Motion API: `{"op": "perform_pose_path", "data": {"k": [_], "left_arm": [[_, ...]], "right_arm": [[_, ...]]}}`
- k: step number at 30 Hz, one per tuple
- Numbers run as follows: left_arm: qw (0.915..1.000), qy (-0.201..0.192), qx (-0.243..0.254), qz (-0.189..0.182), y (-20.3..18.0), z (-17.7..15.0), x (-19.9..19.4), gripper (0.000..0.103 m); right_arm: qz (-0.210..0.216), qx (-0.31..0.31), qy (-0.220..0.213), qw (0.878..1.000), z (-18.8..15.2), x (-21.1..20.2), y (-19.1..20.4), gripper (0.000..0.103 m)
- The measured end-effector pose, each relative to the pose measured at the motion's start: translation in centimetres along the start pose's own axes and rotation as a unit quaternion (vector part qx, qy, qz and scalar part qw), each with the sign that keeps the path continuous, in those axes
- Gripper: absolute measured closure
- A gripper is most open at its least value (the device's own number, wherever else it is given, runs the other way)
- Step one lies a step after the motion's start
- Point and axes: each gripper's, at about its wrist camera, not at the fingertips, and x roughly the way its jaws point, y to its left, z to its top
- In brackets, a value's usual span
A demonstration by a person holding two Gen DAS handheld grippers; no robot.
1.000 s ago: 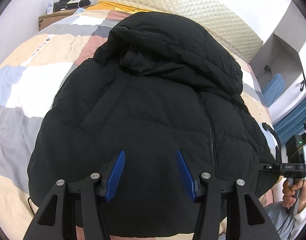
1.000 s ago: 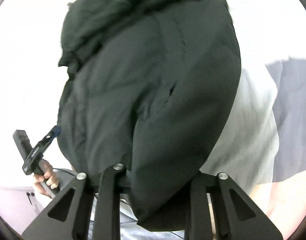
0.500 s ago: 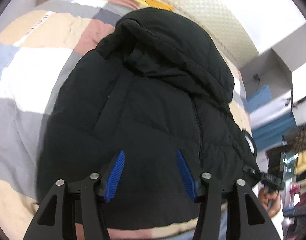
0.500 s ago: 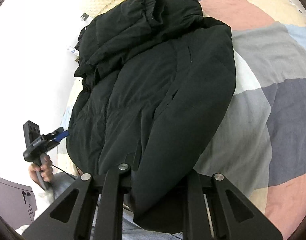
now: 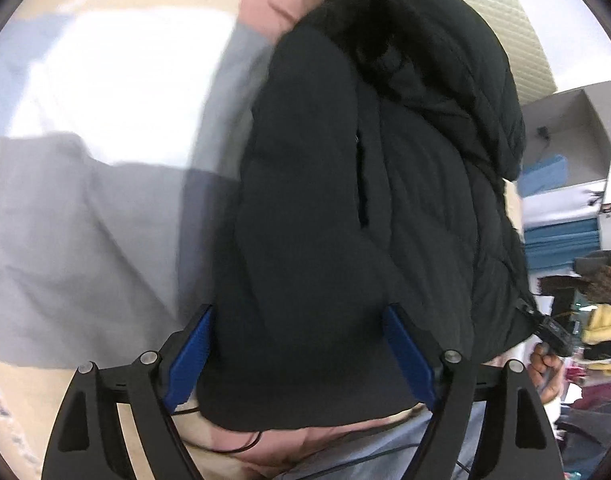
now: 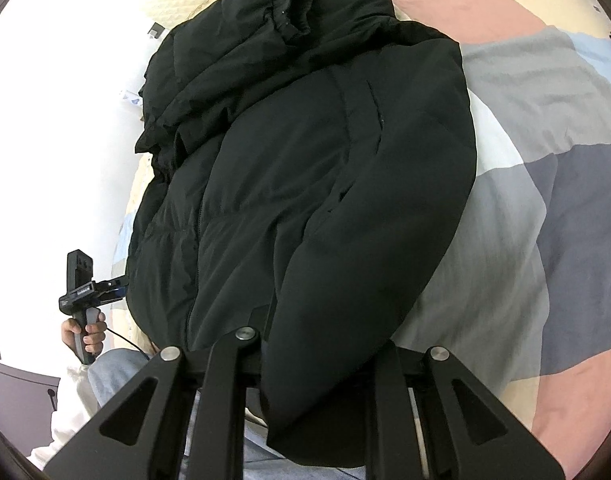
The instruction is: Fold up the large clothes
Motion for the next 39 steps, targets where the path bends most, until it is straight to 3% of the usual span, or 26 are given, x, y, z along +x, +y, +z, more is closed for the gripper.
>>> {"op": "perform_pose_path", "data": {"k": [2,9,13,15,21,24,28,39], "left_arm": [[0.9994,0.011,-0.003,-0.033,0.4,0.3,0.7,0.019],[0.9963,0.039,0.024,-0.073,0.9,1.3,2.5,0.019],[0.9924,0.047,0.05,-0.102,-0.8,1.3,2.9,0.019],[0.9906,0.055,0.084,-0.093,-2.5,0.9,2.9,0.023],[0.9939,0.05,0.081,-0.056,-4.2,0.7,1.9,0.078],[0.9952,0.033,0.082,-0.042,-5.3,0.7,0.8,0.091],[0.9961,-0.004,0.08,-0.035,-7.1,0.2,-1.6,0.096],[0.987,-0.098,0.1,-0.079,-10.6,-3.8,-11.0,0.098]], "right_arm": [[-0.005,-0.003,0.003,1.0,0.0,0.2,0.0,0.084],[-0.016,-0.009,-0.001,1.0,-0.2,0.5,0.4,0.082],[-0.009,0.013,-0.016,1.0,-0.7,0.5,0.2,0.079],[-0.006,0.025,-0.018,1.0,-0.9,0.7,0.1,0.077],[-0.017,0.035,-0.046,0.998,-1.4,0.6,0.2,0.081],[0.001,0.032,-0.06,0.998,-1.3,-0.2,0.3,0.085],[0.037,0.038,-0.085,0.995,-1.0,-2.2,-0.2,0.089],[0.13,0.053,-0.217,0.966,-1.9,-12.2,-1.3,0.091]]}}
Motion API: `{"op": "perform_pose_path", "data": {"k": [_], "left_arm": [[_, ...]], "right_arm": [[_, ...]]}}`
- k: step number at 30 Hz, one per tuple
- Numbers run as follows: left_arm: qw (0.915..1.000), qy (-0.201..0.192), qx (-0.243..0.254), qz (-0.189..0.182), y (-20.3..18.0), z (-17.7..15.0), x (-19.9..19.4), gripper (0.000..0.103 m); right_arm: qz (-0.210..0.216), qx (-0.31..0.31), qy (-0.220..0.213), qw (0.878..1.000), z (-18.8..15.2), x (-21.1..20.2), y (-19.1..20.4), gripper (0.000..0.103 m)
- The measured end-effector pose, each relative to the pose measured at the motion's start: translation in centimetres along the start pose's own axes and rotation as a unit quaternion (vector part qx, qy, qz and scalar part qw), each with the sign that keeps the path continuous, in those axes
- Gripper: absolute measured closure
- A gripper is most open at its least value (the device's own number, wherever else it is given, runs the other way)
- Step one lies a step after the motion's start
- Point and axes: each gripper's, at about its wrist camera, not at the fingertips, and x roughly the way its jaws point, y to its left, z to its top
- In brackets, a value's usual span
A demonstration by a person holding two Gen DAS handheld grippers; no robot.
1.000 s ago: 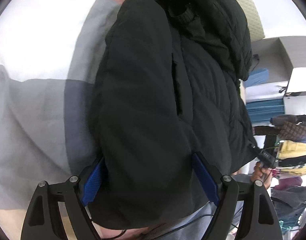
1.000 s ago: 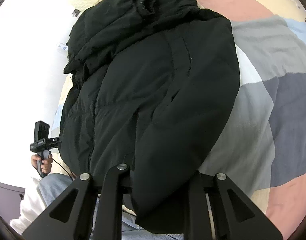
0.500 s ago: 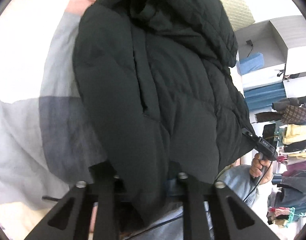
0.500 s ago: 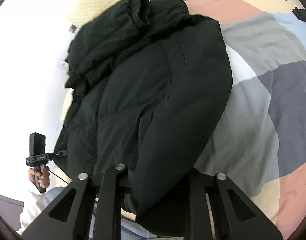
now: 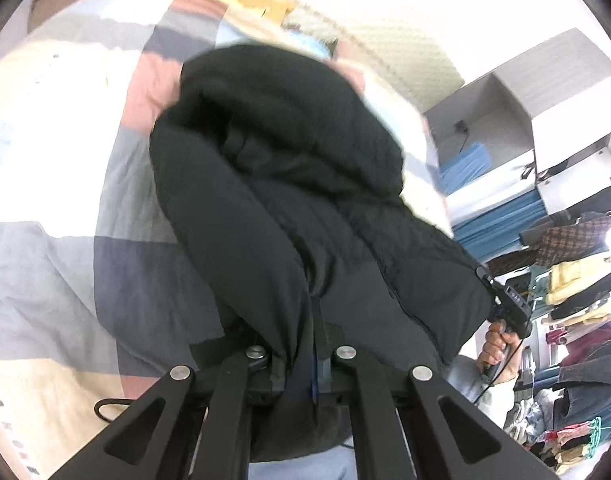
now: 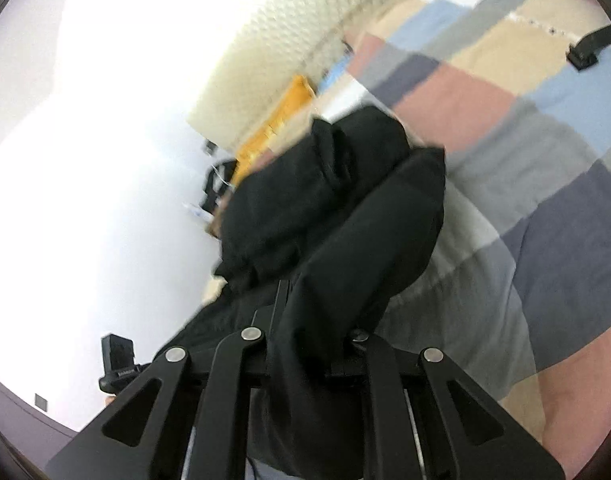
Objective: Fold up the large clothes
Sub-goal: 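Lift the hem with both grippers and fold it toward the hood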
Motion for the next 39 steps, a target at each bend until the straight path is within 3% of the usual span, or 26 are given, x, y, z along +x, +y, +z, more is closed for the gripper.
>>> {"op": "perform_pose_path", "data": {"k": [4,7,13,26,31,39], "left_arm": [[0.9992,-0.034,0.015,-0.013,-2.2,-1.2,-3.7,0.098],[0.9954,-0.064,0.066,-0.027,-3.9,-2.6,-6.0,0.098],[0.9922,-0.105,0.054,-0.04,-5.6,-5.8,-9.7,0.098],[0.9798,-0.175,0.088,-0.038,-10.0,-11.8,-16.6,0.098],[0.9747,-0.199,0.102,0.002,-10.8,-11.2,-17.1,0.097],[0.9636,-0.214,0.139,0.081,-12.2,-5.2,-14.8,0.095]], "right_arm": [[0.018,-0.018,-0.022,0.999,0.2,-2.9,1.8,0.091],[0.033,-0.038,-0.044,0.998,-0.1,-5.2,3.2,0.091],[0.056,-0.049,-0.086,0.994,-1.8,-8.4,4.7,0.091],[-0.008,-0.152,-0.146,0.977,-6.6,-15.2,10.3,0.09],[-0.014,-0.158,-0.163,0.974,-6.0,-14.9,11.4,0.09],[-0.044,-0.149,-0.155,0.976,-0.4,-10.6,12.0,0.09]]}}
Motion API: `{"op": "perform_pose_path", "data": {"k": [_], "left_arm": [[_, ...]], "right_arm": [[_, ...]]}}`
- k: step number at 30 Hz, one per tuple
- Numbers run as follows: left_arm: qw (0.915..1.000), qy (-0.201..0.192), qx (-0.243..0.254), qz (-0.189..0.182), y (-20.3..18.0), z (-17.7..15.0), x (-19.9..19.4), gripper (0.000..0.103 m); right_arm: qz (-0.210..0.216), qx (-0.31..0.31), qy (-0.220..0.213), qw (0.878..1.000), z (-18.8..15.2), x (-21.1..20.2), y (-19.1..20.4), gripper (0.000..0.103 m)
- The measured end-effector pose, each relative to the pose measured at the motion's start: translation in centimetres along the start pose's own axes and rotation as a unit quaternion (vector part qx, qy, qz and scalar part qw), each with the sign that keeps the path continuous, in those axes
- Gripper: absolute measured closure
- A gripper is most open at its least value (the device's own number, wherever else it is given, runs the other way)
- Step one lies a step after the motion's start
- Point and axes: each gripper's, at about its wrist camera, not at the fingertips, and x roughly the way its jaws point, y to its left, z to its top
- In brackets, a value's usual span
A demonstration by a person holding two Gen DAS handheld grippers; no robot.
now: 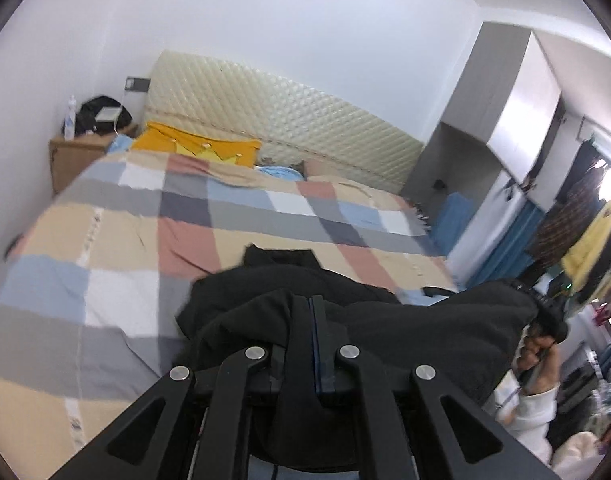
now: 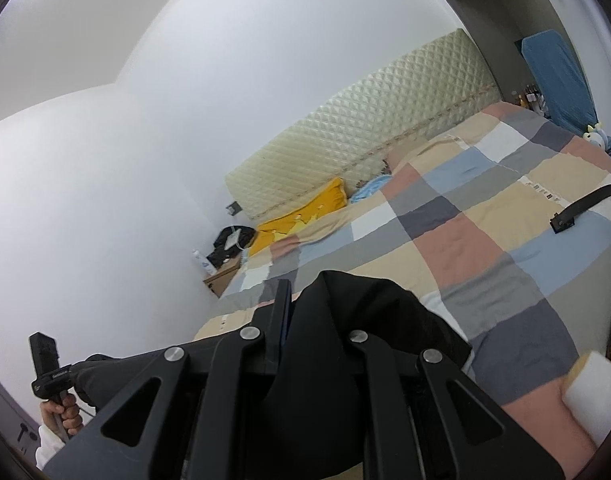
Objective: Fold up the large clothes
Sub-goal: 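Lift the hem with both grippers and fold it toward the hood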
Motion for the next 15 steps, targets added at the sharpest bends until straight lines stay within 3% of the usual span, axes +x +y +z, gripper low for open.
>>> {"op": "perform_pose_path", "data": {"k": [4,9,15], "left_arm": [[0.9985,-0.014,0.0,0.052,0.0,2.6,3.3,0.094],[0.9959,-0.004,-0.059,0.069,2.5,5.4,8.3,0.094],[0.9889,-0.001,-0.036,0.144,3.7,6.9,14.3,0.094]], "right_arm": [[-0.033,-0.004,-0.006,0.999,1.3,2.7,0.0,0.09],[-0.059,-0.017,0.012,0.998,2.8,6.9,-0.4,0.09],[-0.117,-0.098,0.044,0.987,3.8,13.2,0.2,0.09]]}}
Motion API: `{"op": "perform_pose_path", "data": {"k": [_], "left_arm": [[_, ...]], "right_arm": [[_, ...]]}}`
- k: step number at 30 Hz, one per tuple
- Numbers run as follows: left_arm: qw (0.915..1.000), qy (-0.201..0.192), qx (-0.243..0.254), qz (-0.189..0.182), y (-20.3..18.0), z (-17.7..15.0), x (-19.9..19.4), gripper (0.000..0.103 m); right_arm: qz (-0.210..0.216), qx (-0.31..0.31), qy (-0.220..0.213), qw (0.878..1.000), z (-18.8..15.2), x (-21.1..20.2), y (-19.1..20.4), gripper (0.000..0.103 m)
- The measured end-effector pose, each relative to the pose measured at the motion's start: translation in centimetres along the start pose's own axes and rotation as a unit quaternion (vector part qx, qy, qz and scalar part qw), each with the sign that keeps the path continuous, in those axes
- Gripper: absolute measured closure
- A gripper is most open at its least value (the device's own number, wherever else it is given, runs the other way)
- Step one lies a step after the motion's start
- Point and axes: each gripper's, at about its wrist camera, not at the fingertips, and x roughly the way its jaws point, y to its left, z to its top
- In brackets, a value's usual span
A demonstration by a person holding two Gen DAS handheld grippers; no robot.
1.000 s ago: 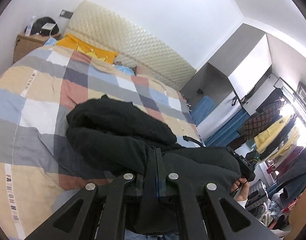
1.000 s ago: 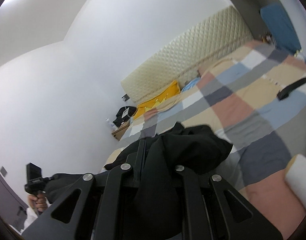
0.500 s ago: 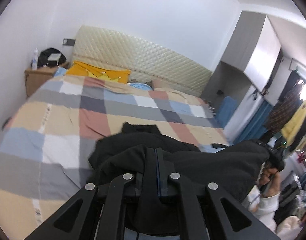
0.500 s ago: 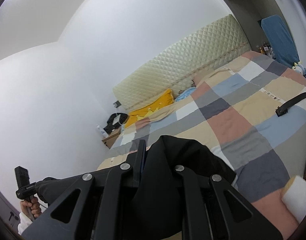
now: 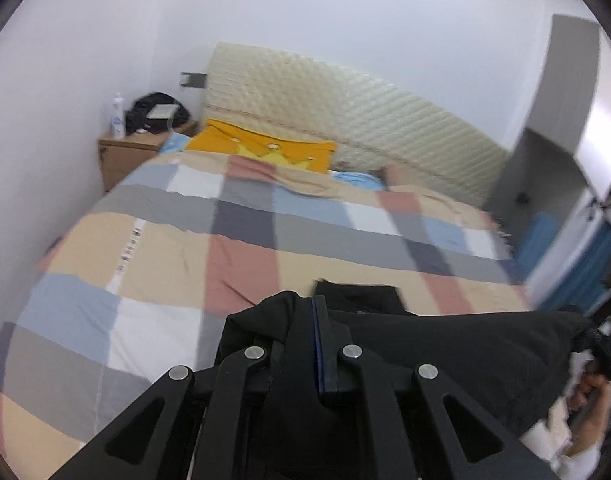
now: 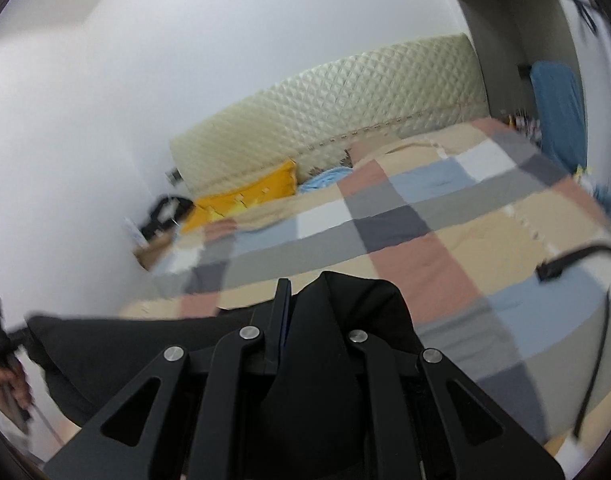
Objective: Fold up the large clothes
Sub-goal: 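Lift the hem with both grippers and fold it toward the hood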
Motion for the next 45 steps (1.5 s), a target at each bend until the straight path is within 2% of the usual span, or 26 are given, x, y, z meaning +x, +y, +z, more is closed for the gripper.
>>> {"op": "perform_pose_path", "data": {"k": [3,7,12,19,24,31,36,38,41,43,45], "left_arm": [[0.998,-0.014,0.028,0.054,-1.1,0.2,3.6,0.094],[0.9952,-0.009,0.043,0.088,-2.0,0.1,8.1,0.094],[0.9923,0.023,0.056,0.109,-2.5,0.1,13.5,0.094],[0.9875,0.056,0.06,0.134,-3.0,0.3,20.3,0.094],[0.9849,0.082,0.05,0.144,-2.8,-1.0,24.0,0.094],[0.9871,0.084,0.042,0.13,-1.9,-2.0,24.8,0.094],[0.991,0.079,0.02,0.106,-1.0,-2.1,23.7,0.094],[0.9949,0.067,-0.038,0.065,0.6,-2.0,22.0,0.092],[0.9945,0.065,-0.078,0.025,2.1,-1.8,20.2,0.088],[0.993,0.075,-0.09,0.014,2.8,-1.8,19.3,0.084],[0.9901,0.085,-0.11,-0.02,3.7,-2.1,17.7,0.07]], "right_arm": [[-0.033,-0.031,0.004,0.999,0.0,2.9,0.6,0.09],[-0.067,-0.059,0.015,0.996,-0.9,6.9,-0.1,0.09],[-0.081,-0.056,0.059,0.993,-2.5,12.0,-2.3,0.09],[-0.078,-0.042,0.097,0.991,-3.4,17.1,-4.2,0.09],[-0.069,-0.035,0.117,0.99,-4.4,19.4,-4.9,0.088],[-0.033,0.033,0.122,0.991,-4.7,19.8,-6.0,0.082],[-0.032,0.024,0.121,0.992,-4.7,19.1,-5.4,0.08],[-0.03,0.022,0.113,0.993,-4.7,18.7,-5.4,0.078],[-0.01,0.057,0.088,0.994,-4.9,17.4,-5.7,0.066],[0.004,0.073,0.077,0.994,-4.8,16.7,-5.7,0.044],[0.006,0.07,0.072,0.995,-4.6,16.2,-5.5,0.038]]}}
